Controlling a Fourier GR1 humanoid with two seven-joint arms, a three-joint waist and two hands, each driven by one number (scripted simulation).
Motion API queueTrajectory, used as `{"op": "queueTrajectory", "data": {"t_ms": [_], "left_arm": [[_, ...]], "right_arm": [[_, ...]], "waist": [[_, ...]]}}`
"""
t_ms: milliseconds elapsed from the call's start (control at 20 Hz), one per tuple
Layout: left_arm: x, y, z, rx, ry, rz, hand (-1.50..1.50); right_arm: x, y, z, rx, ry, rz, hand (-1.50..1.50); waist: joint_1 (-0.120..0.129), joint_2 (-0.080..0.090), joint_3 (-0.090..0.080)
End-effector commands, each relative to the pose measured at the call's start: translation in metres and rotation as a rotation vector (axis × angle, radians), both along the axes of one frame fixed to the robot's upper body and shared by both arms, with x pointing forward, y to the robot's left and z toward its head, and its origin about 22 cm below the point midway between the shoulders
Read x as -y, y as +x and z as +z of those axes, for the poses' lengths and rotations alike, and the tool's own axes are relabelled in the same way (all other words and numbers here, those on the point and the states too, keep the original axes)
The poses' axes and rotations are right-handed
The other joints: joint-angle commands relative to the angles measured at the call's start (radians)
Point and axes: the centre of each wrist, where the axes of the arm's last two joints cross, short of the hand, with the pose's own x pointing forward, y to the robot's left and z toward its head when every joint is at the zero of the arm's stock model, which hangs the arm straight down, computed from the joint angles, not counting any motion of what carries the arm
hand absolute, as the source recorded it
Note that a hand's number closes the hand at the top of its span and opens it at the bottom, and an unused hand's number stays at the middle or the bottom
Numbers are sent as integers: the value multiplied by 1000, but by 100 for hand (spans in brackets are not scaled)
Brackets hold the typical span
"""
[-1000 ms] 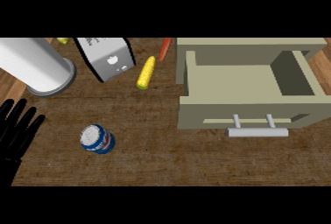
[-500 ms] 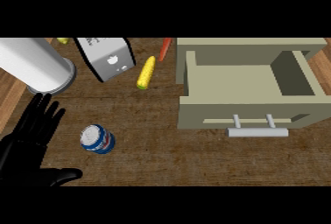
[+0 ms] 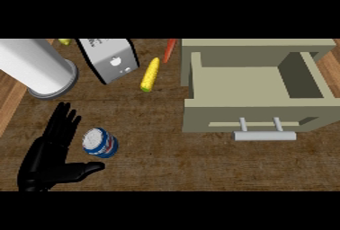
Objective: Pick up the can, place it into the drawer and close the drawer
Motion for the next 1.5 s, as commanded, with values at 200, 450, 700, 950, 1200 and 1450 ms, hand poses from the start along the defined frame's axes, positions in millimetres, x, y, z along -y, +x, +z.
{"op": "queueTrajectory", "data": {"t_ms": [200,450,700,950,1200,1450], "left_arm": [[-1,-9,-40,-7,52,79,-150],[-24,-6,-75,-20,42,113,-150],[-36,2,-99,-48,27,115,-150],[-37,-16,-124,-73,29,89,-150],[-48,-20,-144,-83,-23,96,-150],[-41,3,-150,-93,-41,75,-150]], "right_arm": [[16,-17,3,7,-4,-14,-150],[4,-15,8,6,9,-3,-150],[14,-20,0,7,-4,10,-150],[11,-32,5,9,-2,14,-150],[29,-25,10,-3,12,-13,-150],[-2,-27,11,19,-1,0,-150]], "waist": [[0,-1,0],[1,0,0],[-2,0,0],[-2,-1,0],[-1,0,0],[-3,0,0]]}}
